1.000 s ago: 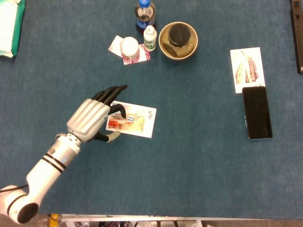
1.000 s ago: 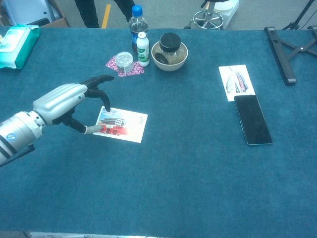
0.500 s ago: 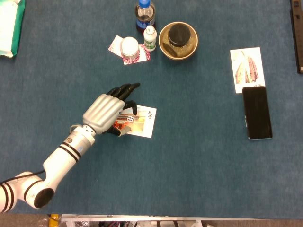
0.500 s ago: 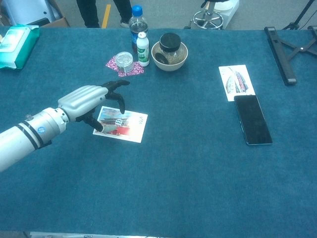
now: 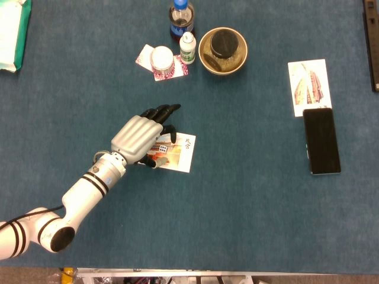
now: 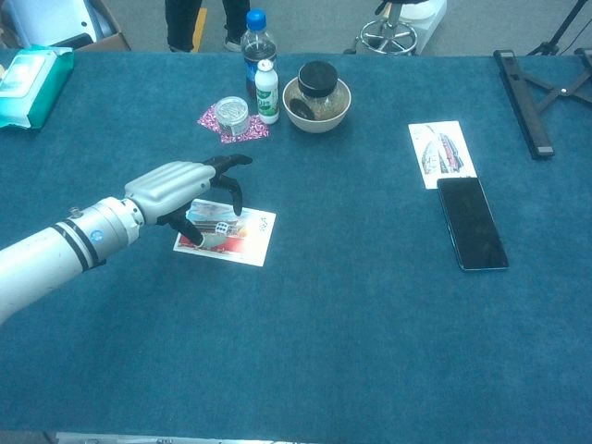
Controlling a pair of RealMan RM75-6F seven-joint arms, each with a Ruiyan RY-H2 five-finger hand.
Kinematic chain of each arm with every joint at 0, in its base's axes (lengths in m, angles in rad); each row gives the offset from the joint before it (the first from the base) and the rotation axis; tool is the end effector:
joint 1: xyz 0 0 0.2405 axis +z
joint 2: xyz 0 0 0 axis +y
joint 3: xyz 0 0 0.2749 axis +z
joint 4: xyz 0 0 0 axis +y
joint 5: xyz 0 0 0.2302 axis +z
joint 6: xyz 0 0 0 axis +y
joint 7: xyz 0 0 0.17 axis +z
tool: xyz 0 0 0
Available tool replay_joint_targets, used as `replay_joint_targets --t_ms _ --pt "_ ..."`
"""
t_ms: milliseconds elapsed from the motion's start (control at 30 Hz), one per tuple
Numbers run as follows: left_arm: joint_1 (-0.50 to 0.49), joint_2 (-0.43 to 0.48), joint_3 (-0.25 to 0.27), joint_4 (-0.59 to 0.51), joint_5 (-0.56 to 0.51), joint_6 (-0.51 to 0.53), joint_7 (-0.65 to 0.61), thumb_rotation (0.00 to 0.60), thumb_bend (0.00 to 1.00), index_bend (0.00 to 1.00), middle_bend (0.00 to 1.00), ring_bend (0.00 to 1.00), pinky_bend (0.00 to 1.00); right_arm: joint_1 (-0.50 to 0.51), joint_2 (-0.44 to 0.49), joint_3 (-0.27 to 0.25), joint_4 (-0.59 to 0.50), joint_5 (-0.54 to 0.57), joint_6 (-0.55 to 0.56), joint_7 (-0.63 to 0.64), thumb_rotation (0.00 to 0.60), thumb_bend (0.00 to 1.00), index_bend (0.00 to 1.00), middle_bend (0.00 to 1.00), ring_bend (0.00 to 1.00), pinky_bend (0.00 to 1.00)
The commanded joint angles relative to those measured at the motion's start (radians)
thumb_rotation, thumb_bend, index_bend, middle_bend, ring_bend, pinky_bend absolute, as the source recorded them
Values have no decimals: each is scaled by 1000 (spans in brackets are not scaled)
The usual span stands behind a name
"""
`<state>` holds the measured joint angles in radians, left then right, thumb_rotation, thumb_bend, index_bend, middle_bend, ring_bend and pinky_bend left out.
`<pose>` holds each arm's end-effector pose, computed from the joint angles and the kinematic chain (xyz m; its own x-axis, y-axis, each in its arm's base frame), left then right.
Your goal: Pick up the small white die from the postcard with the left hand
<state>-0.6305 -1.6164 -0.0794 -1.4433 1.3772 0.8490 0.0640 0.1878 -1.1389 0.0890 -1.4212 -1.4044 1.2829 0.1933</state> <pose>-0.1753 0.3155 -0.1004 0.3484 0.4857 0.8017 0.8878 -0.4452 -0.1161 -0.3770 -0.2592 0.1517 0.3508 -0.0923 0.9319 -0.9339 0.0383 0.3554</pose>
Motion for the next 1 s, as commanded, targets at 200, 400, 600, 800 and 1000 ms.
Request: replay_joint_targets --t_ms 200,400,600,800,1000 --pt "-13 -21 0 17 -47 -8 45 600 232 433 0 0 140 -4 -1 -2 8 2 -1 10 600 0 352 263 210 322" --pt "-12 -17 3 16 -85 -7 73 600 232 434 0 0 140 -7 -4 -4 16 6 -5 18 600 0 352 263 210 322" --pt "-13 -12 7 14 -101 -7 80 600 232 450 0 0 140 -6 -11 -7 24 3 -11 22 600 0 352 263 210 322" --pt "-14 -11 11 15 -103 -3 74 600 232 463 0 0 140 -4 -18 -7 34 5 -15 25 600 0 353 263 210 322" --pt "-22 -19 13 20 -109 -8 74 600 232 463 0 0 140 -7 -21 -7 41 5 -13 31 600 0 353 263 210 322"
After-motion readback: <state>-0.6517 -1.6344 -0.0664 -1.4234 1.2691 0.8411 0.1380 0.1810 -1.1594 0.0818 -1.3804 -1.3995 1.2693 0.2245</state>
